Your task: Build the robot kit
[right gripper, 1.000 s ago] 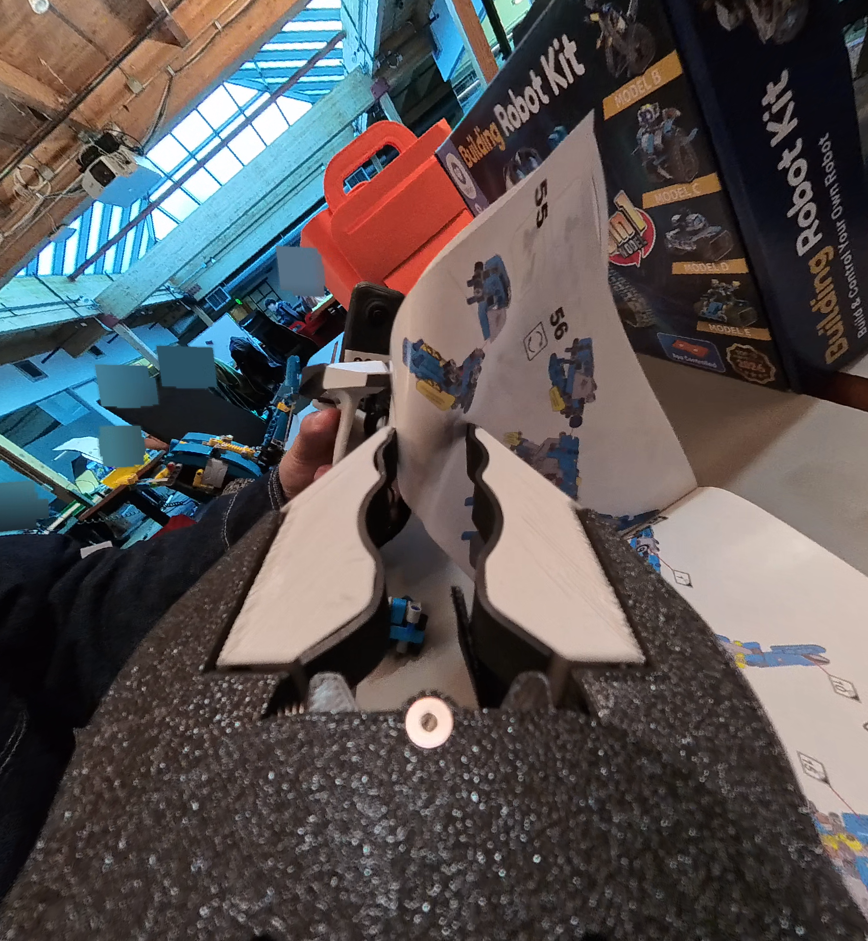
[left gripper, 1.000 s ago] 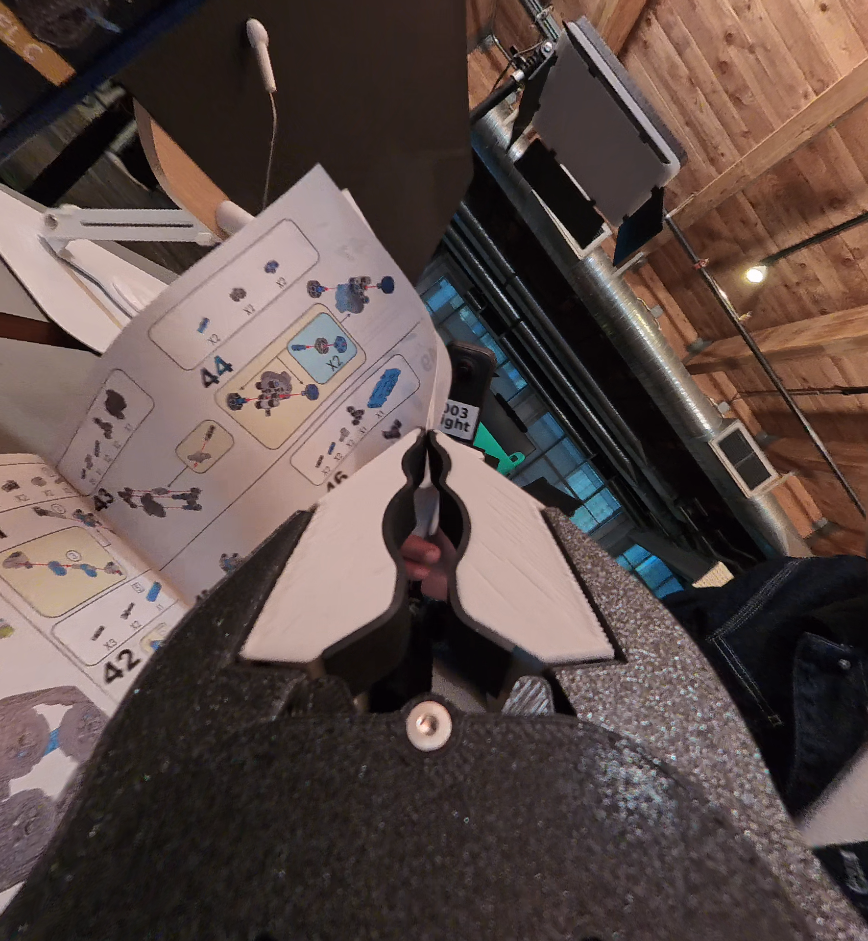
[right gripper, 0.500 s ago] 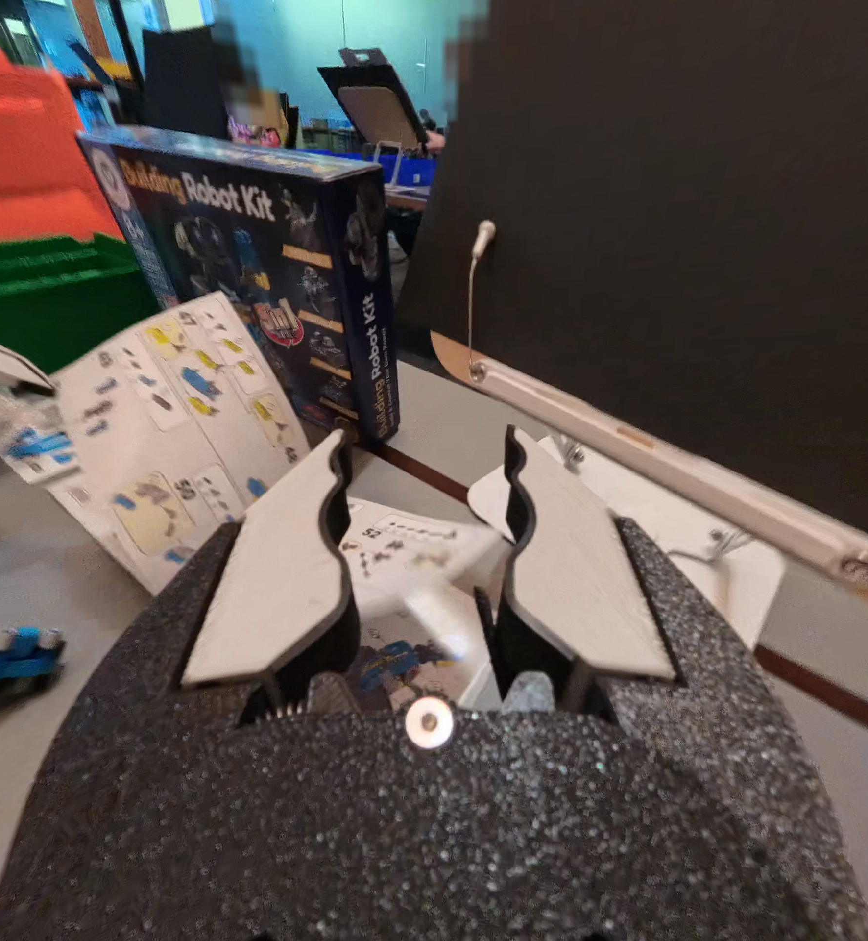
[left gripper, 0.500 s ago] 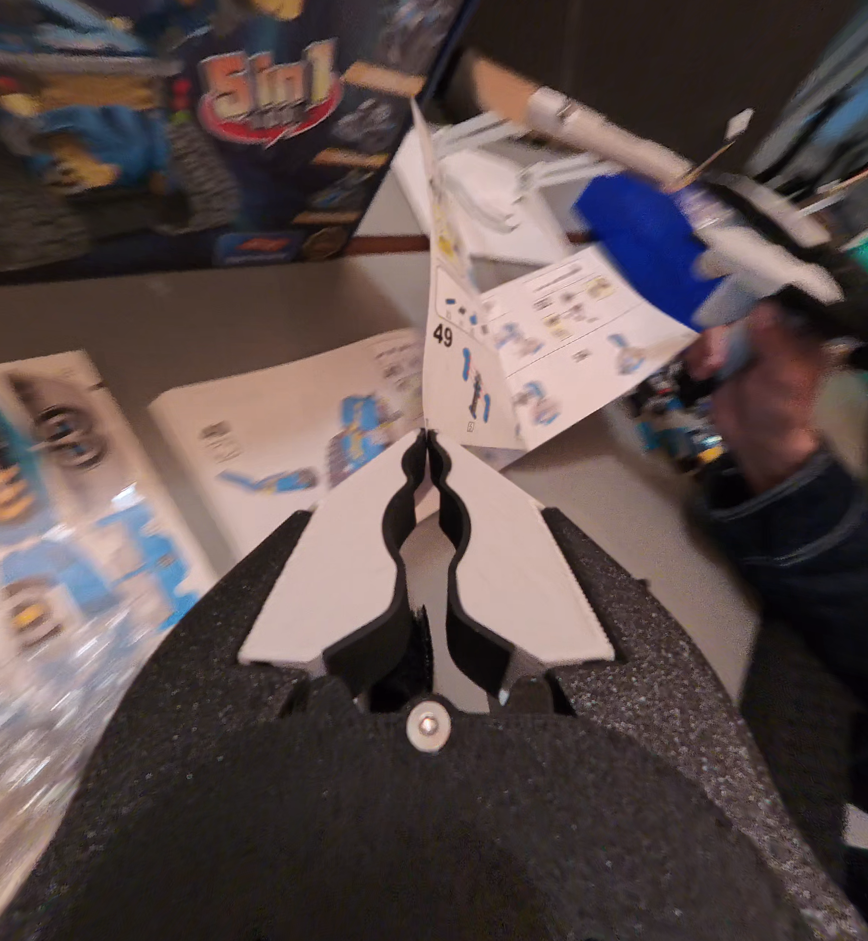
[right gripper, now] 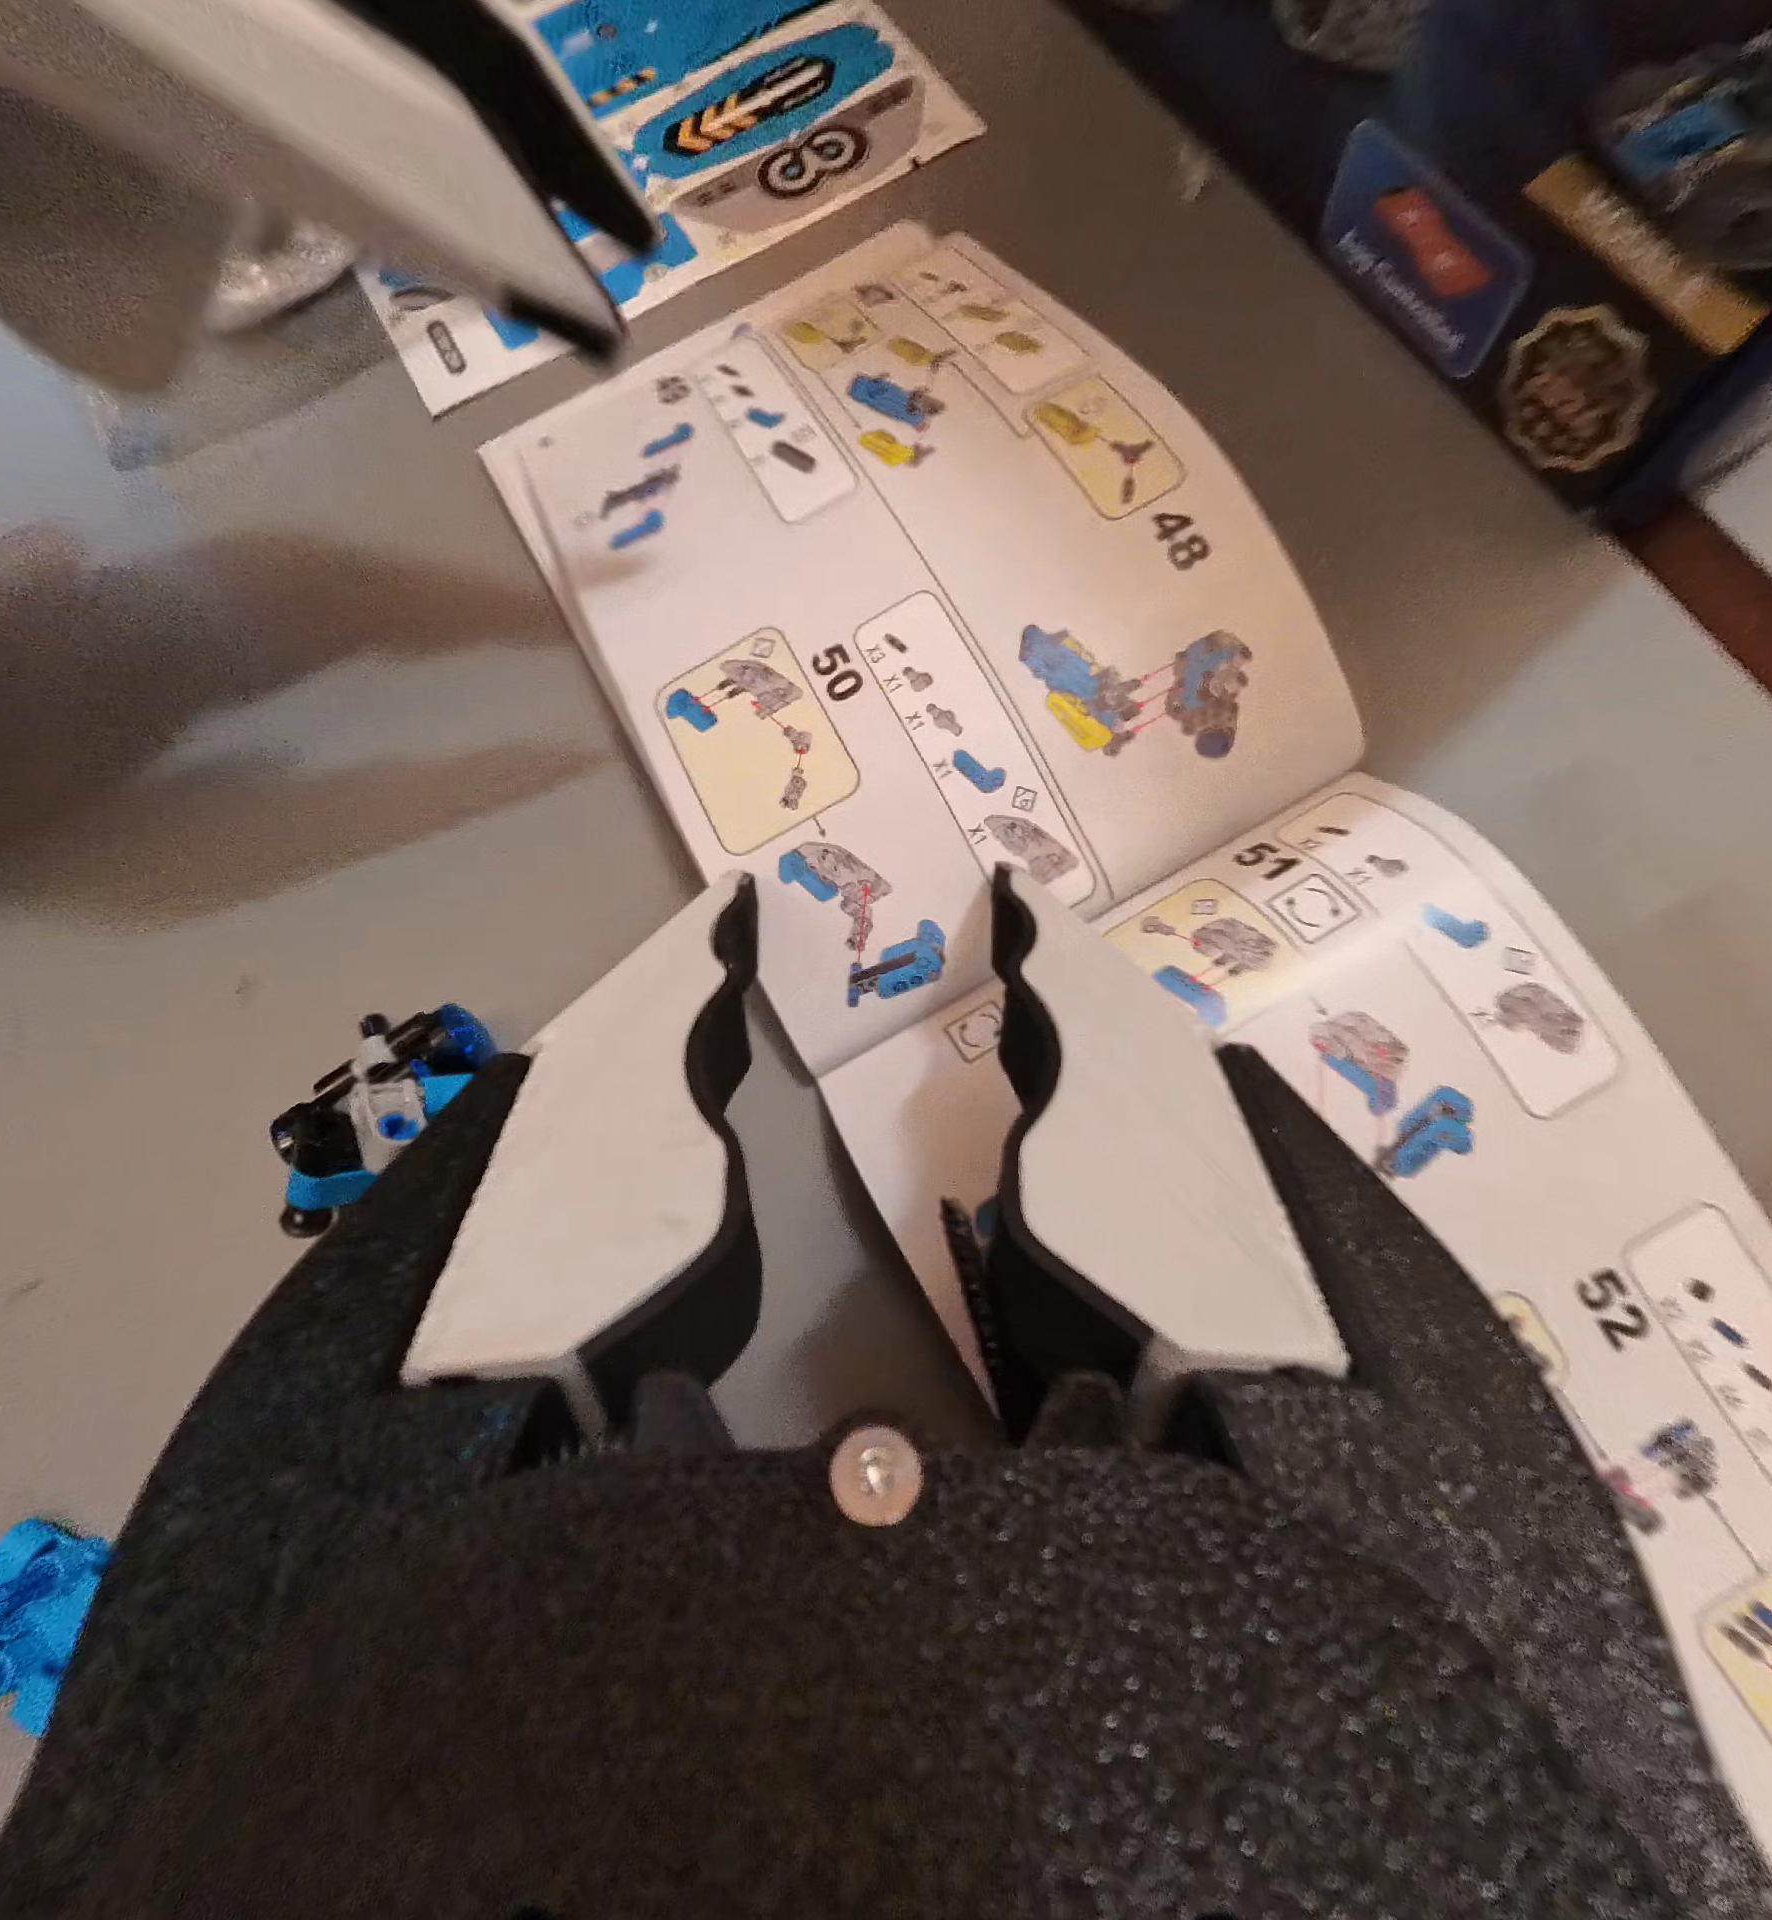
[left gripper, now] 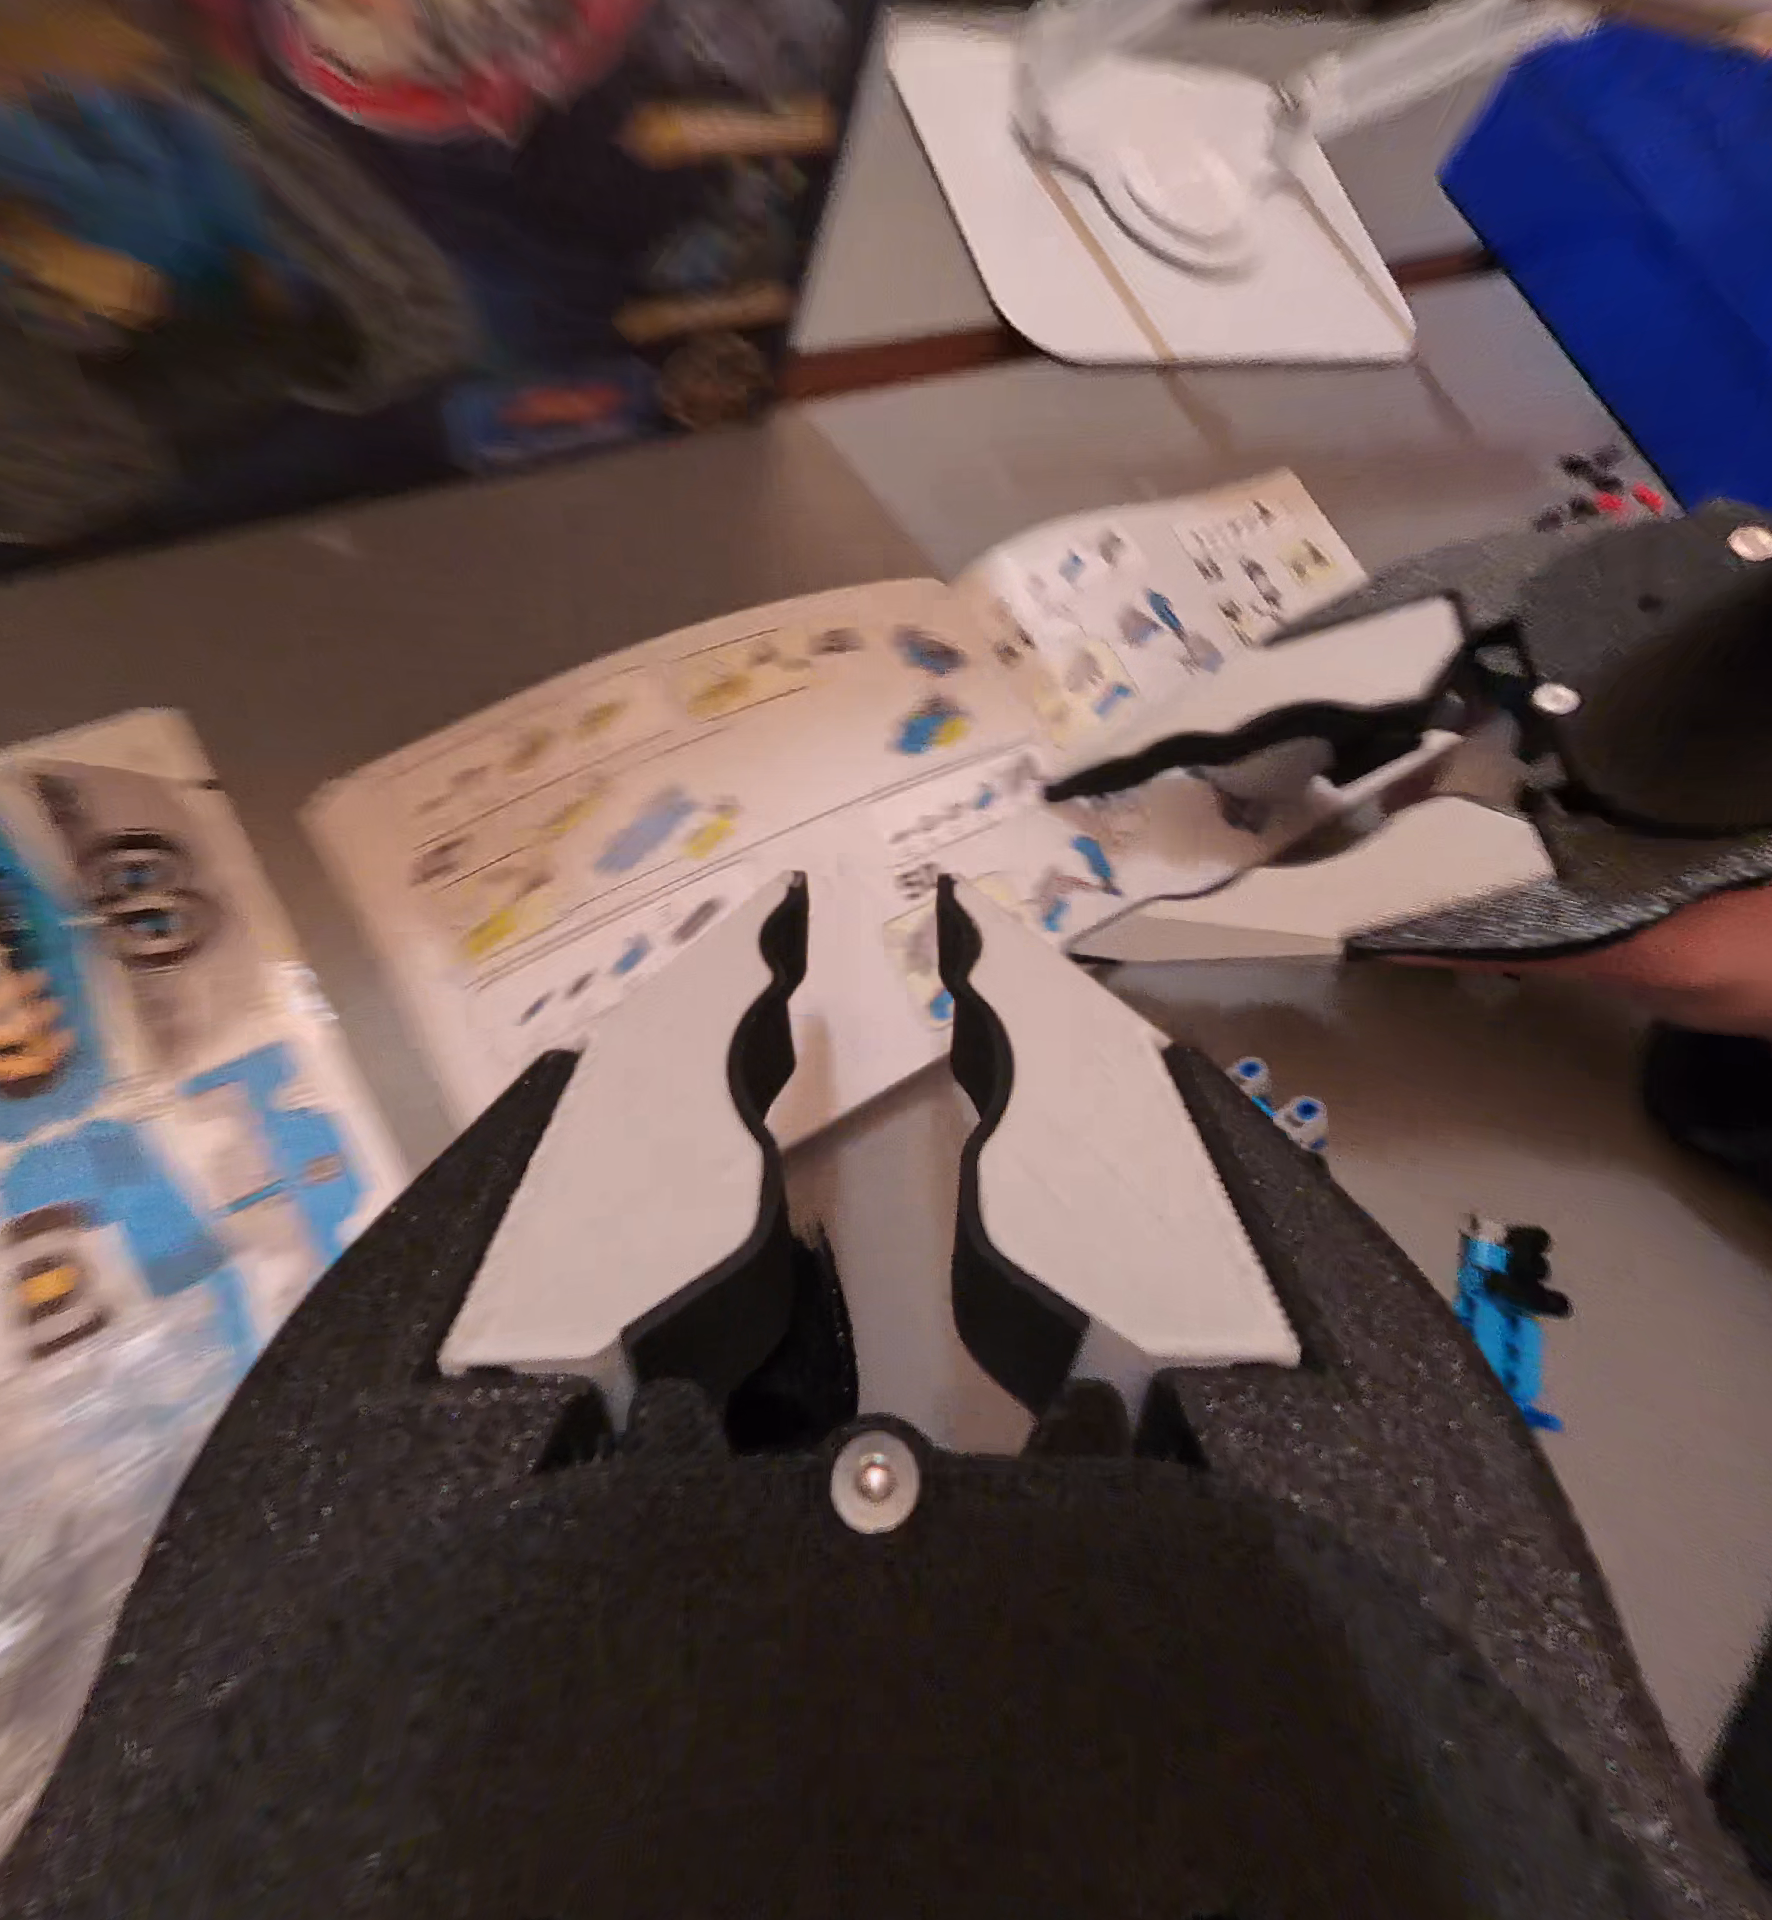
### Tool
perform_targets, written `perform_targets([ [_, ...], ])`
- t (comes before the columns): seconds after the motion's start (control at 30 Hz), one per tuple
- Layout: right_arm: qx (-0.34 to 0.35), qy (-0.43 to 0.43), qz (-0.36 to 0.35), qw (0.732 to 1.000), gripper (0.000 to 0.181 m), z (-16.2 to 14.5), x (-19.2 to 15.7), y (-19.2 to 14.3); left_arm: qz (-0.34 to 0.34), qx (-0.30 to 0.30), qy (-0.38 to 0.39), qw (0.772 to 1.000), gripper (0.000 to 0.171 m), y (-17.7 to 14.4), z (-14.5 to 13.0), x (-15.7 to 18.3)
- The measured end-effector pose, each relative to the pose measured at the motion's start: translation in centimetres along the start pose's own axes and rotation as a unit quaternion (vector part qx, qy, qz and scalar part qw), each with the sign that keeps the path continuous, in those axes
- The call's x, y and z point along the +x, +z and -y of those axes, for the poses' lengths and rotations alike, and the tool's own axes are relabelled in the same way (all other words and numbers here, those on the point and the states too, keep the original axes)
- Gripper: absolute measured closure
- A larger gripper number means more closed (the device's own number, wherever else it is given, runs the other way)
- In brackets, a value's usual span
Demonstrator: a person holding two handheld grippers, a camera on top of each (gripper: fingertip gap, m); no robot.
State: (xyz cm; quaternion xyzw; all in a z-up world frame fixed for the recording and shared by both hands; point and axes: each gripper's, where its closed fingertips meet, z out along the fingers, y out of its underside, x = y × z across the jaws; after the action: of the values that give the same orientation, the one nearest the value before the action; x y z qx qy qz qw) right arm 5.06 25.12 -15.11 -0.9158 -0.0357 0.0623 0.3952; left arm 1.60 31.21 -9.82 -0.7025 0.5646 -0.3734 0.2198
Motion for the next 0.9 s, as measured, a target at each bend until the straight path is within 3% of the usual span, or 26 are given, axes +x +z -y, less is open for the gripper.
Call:
perform_targets([
  [0.1,-0.008,0.001,0.025,1.0,0.128,-0.7,-0.8,0.7,-0.02,-0.037,0.009,0.999,0.148,3.1,-1.6,2.1],
  [0.23,-0.016,0.011,0.032,0.999,0.128,-1.0,-1.0,0.5,0.037,-0.082,0.034,0.995,0.154,5.0,-3.7,0.8],
  [0.3,-0.014,0.005,0.023,1.0,0.129,-1.0,-0.9,0.6,0.062,-0.094,0.037,0.993,0.171,5.0,-4.3,-0.5],
  [0.53,0.011,-0.016,0.026,0.999,0.124,-0.9,-1.2,0.5,0.121,-0.098,0.033,0.987,0.171,2.8,-4.7,-4.7],
  [0.67,0.089,0.024,0.014,0.996,0.132,1.6,0.2,-0.8,0.119,-0.09,0.022,0.989,0.171,2.8,-4.6,-5.0],
  [0.77,0.047,0.007,-0.016,0.999,0.121,0.2,1.2,0.2,0.126,-0.085,0.02,0.988,0.171,2.9,-4.4,-5.2],
  [0.9,0.017,-0.028,-0.04,0.999,0.12,-0.7,1.2,0.9,0.116,-0.081,0.006,0.99,0.171,2.7,-4.5,-5.4],
])
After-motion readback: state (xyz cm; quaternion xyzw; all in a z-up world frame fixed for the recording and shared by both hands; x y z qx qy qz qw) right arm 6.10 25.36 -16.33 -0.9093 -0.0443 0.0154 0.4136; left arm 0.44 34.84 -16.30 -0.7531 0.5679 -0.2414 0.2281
